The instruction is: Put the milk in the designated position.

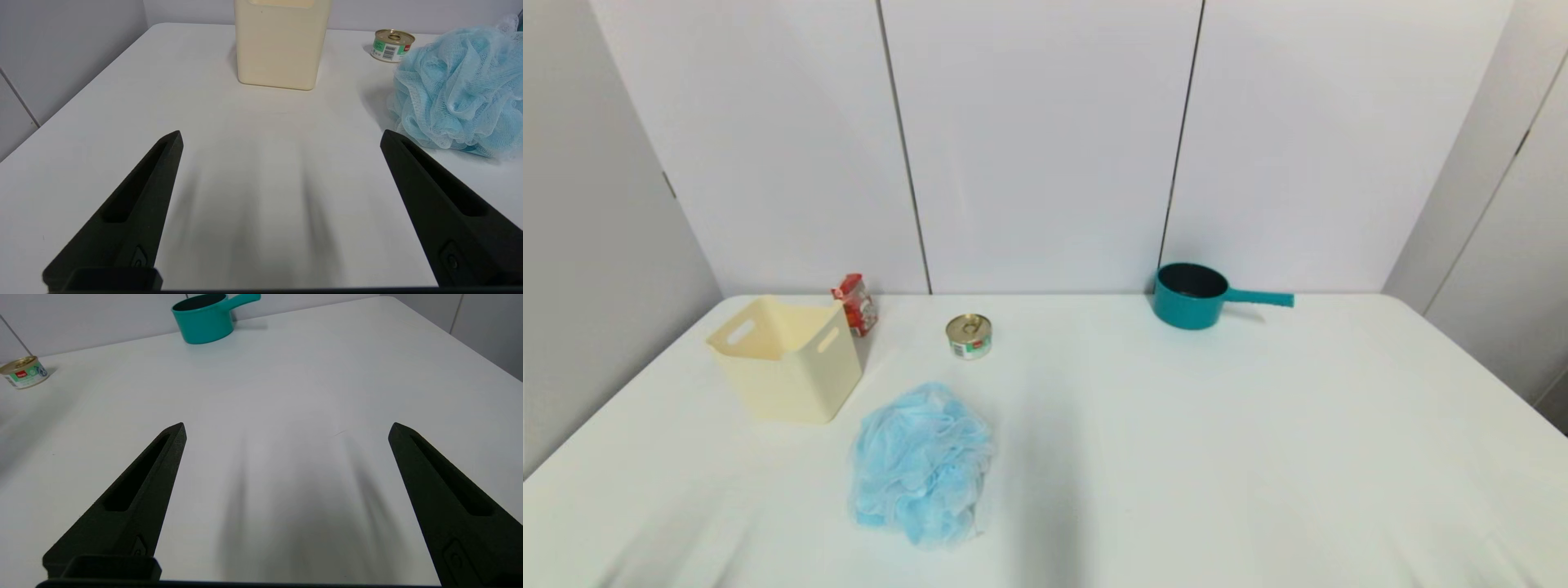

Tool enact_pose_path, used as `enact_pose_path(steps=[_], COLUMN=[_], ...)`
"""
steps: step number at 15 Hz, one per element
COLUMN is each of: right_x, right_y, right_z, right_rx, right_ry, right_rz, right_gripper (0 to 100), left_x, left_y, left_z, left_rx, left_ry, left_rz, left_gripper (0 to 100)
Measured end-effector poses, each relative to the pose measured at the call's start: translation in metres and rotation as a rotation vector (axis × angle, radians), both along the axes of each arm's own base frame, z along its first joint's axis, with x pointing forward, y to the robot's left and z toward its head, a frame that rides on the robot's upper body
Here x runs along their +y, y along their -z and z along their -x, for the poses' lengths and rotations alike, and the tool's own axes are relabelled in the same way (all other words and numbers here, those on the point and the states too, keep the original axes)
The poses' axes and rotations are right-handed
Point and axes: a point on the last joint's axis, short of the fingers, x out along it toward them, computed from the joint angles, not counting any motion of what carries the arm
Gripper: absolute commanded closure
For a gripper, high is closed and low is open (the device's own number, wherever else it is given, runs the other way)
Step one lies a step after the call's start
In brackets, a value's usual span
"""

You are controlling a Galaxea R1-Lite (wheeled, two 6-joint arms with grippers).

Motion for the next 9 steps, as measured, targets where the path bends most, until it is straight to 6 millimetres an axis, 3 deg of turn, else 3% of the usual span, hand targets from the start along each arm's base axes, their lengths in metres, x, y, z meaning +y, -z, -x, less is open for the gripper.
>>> enact_pose_path(steps=[9], right_x=[0.0001], right_y=[-0.0001], right_z=[0.0], right_rx=[0.001], right_ry=[-0.002], right_rz=[0.027], right_gripper=[0], left_x=[0.0], left_y=[0.0], left_z=[0.0], left_rx=[0.0], left_ry=[0.0], left_rz=[-0.001], left_gripper=[0])
